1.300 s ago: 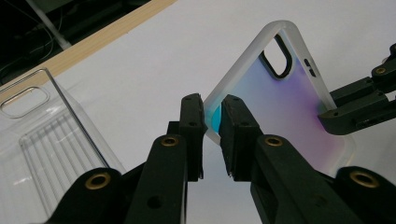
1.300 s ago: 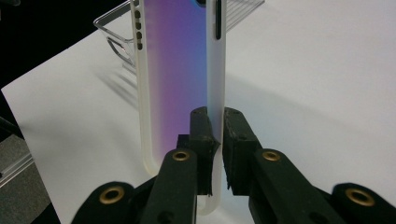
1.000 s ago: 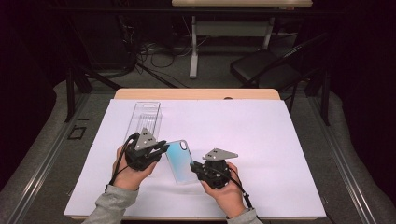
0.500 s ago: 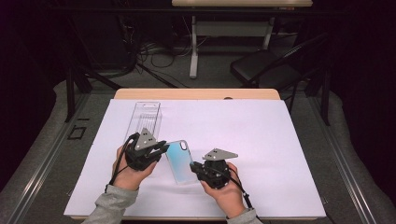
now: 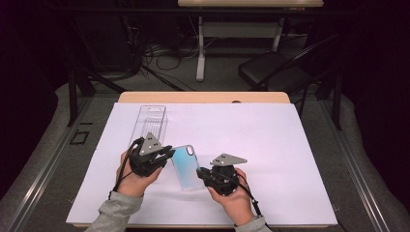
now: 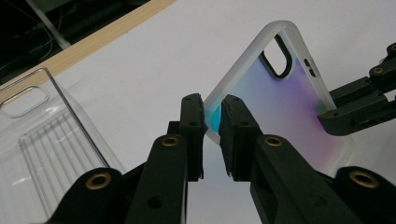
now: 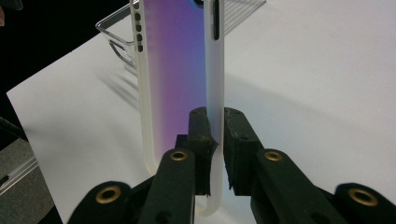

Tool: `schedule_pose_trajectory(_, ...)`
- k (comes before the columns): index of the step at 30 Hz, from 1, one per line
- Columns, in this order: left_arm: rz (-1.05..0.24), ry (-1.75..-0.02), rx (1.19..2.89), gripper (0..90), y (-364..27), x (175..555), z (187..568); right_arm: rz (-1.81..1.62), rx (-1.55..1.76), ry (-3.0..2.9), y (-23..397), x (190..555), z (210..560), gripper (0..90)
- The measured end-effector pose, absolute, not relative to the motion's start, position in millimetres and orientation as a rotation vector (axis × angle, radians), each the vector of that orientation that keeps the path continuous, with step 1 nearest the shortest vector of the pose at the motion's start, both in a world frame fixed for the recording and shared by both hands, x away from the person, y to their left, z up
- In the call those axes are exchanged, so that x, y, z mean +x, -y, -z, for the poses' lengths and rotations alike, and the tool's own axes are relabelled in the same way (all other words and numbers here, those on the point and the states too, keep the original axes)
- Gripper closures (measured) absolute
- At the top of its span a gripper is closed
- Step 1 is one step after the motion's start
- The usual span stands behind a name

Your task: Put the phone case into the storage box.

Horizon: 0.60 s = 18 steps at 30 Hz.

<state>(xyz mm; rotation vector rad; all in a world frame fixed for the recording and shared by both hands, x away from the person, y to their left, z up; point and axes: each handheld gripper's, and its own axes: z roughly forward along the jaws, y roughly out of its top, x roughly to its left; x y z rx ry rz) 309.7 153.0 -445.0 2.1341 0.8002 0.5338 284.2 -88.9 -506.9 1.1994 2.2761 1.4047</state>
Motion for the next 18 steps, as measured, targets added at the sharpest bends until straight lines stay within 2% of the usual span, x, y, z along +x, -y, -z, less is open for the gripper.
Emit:
schedule_pose_trajectory(7,-0.539,-0.801,2.136,80.2,-153.4,310.0,445.2,-1.411,1.205,-2.276,89.5,284.5,506.9,79.0)
schedule_pose_trajectory(18,-0.546,-0.819,2.127,80.2,-156.1,312.1,446.7,-1.446,1.201,-2.263,89.5,284.4,505.7,68.6)
